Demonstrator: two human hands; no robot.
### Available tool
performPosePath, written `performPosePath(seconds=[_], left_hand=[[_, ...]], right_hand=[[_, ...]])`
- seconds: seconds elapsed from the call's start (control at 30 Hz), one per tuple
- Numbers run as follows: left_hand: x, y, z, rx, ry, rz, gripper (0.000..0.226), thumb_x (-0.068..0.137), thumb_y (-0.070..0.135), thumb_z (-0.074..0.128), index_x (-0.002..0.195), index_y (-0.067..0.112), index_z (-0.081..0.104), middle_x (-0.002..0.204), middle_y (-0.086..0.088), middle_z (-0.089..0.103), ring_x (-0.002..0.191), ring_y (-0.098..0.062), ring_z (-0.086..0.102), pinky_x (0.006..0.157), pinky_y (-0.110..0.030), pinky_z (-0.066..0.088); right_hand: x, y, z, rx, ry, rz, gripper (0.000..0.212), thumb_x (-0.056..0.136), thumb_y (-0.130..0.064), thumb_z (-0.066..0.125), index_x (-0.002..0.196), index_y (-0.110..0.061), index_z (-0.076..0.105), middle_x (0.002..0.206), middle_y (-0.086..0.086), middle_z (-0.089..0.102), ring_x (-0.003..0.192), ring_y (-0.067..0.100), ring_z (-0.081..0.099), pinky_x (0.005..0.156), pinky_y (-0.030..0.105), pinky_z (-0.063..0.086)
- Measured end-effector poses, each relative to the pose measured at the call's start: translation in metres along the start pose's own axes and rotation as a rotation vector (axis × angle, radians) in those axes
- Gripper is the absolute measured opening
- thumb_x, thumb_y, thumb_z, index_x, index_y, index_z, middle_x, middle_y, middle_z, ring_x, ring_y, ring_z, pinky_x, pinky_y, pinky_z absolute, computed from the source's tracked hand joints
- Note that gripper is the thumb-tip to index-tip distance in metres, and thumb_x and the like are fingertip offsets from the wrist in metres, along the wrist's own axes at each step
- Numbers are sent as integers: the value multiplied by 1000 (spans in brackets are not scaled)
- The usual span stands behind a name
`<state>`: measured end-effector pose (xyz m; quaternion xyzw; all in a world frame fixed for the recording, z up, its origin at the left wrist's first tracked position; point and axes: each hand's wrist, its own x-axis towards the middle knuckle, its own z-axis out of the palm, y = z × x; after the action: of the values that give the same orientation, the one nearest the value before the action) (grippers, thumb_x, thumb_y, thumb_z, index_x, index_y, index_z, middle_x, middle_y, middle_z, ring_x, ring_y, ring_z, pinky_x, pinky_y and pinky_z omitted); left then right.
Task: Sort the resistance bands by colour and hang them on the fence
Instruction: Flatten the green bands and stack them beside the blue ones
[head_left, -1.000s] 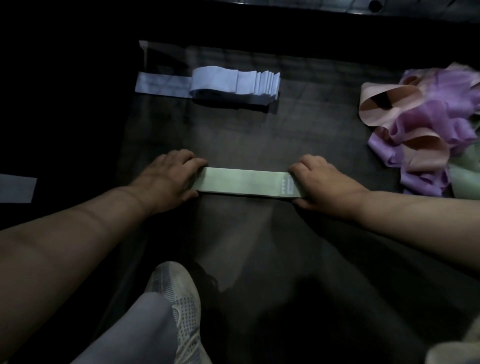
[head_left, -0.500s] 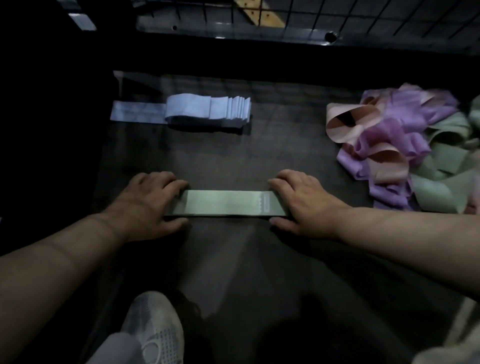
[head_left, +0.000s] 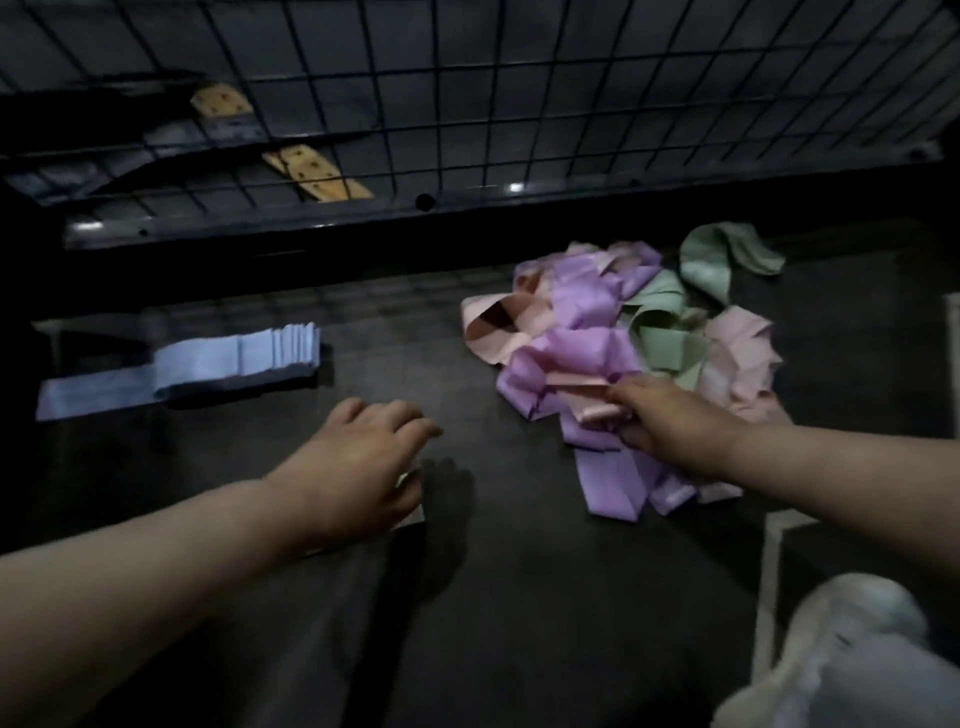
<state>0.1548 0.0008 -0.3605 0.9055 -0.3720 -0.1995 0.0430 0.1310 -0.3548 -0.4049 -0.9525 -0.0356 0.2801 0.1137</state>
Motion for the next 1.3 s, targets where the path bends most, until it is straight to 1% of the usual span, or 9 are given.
performPosePath(seconds=[0.17, 0.3, 0.47, 0.63, 0.83, 0.93, 1.1, 1.17, 1.3], left_hand=[[72, 60, -22, -112, -335, -24, 82, 90, 38, 57, 156, 25, 10, 149, -7, 31, 131, -29, 47, 103, -36, 38], [132, 96, -9, -373, -277, -175, 116, 81, 36, 73, 153, 39, -18, 157, -22, 4, 138, -44, 36, 110, -43, 39], [163, 122, 18, -305, -271, -192, 88, 81, 54, 69, 149, 54, 13, 158, -17, -13, 141, -47, 27, 116, -48, 30], [169, 121, 31, -261, -225, -191, 51, 84, 40, 68, 131, 34, 52, 136, -10, 25, 123, -37, 42, 109, -42, 38], [183, 111, 19, -476, 12, -296, 24, 93, 28, 52, 85, 9, 63, 98, -17, 65, 82, -33, 63, 69, -37, 53], [189, 111, 1, -805, 147, -434, 23, 96, 23, 52, 93, 5, 65, 81, -8, 67, 73, -24, 64, 57, -25, 53], [191, 117, -32, -666, 143, -330, 71, 85, 36, 65, 148, 29, 33, 153, -4, 28, 133, -27, 43, 110, -38, 38], [188, 124, -34, -593, 169, -234, 93, 77, 43, 75, 153, 28, 23, 158, -2, 21, 145, -23, 26, 117, -40, 27], [184, 137, -26, -1244, 57, -146, 67, 73, 22, 86, 133, 23, 55, 127, -2, 65, 114, -15, 64, 100, -41, 52]], right_hand=[[-20, -16, 1, 108, 135, -141, 45, 86, -14, 51, 129, -22, 60, 123, 8, 58, 109, 31, 59, 90, 39, 48], [-36, -33, -1, 49, 7, -331, 59, 86, -16, 53, 143, -25, 45, 133, 6, 50, 109, 33, 56, 92, 44, 48], [-32, 2, 1, -34, 151, -119, 58, 88, -20, 59, 142, -19, 39, 140, 9, 45, 126, 29, 47, 103, 37, 38], [-19, 36, -16, -338, -20, 19, 50, 92, -39, 57, 138, -26, 43, 139, 7, 44, 131, 29, 40, 107, 42, 29], [-22, 53, -47, 436, 429, 311, 14, 96, -24, 55, 105, -15, 61, 96, 10, 64, 93, 30, 61, 74, 31, 44], [-34, 50, -78, 802, 622, 359, 16, 97, -19, 59, 108, -9, 63, 98, 10, 68, 88, 21, 65, 74, 32, 52], [-58, 17, -111, 1021, 701, 269, 5, 98, -18, 59, 101, -18, 62, 92, 1, 69, 75, 5, 65, 65, 21, 55], [-62, 0, -119, 1123, 625, 208, 9, 98, -16, 59, 105, -13, 64, 95, 8, 71, 80, 11, 68, 70, 27, 57], [-64, -23, -133, 1395, 503, 122, 21, 98, -16, 56, 112, -1, 61, 95, 17, 67, 83, 23, 66, 73, 39, 58]])
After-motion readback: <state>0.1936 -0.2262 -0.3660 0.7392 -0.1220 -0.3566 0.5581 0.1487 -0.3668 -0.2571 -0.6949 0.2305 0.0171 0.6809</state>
